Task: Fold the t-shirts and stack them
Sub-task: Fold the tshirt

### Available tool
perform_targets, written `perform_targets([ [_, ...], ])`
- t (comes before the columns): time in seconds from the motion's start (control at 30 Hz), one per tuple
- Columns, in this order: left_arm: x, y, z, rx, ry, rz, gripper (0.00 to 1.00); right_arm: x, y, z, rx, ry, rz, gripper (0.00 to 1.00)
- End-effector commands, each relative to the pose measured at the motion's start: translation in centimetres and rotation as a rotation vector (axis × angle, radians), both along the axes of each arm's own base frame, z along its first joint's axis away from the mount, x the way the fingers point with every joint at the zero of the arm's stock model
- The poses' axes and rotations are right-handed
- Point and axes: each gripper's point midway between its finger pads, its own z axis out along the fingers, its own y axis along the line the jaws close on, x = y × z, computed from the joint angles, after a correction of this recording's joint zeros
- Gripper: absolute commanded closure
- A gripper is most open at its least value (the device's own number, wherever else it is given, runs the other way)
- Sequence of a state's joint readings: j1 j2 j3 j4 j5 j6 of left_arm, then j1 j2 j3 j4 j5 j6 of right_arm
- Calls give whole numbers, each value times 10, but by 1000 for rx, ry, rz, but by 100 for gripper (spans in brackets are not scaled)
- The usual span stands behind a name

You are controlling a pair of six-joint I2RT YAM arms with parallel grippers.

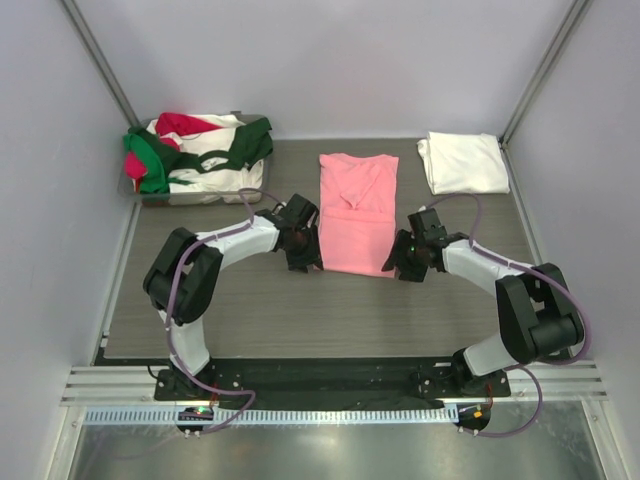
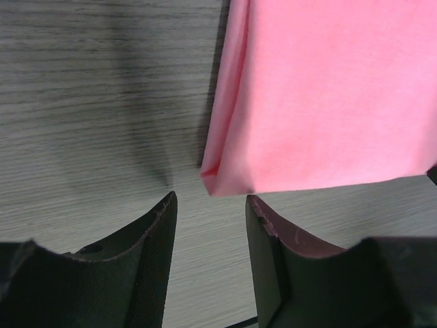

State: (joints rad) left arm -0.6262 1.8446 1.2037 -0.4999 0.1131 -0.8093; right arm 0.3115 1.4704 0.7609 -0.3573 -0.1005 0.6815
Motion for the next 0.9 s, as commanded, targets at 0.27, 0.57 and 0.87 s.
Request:
perform_targets([
  [0.27, -5, 3, -21, 8, 19, 14, 58, -6, 1, -12, 23, -9, 27, 65],
  [0.57, 5, 4, 23, -20, -94, 9, 48, -10, -1, -14, 24, -6, 26, 63],
  [0.87, 22, 0, 16, 12, -114, 1, 48, -15, -3, -19, 15, 14, 26, 62],
])
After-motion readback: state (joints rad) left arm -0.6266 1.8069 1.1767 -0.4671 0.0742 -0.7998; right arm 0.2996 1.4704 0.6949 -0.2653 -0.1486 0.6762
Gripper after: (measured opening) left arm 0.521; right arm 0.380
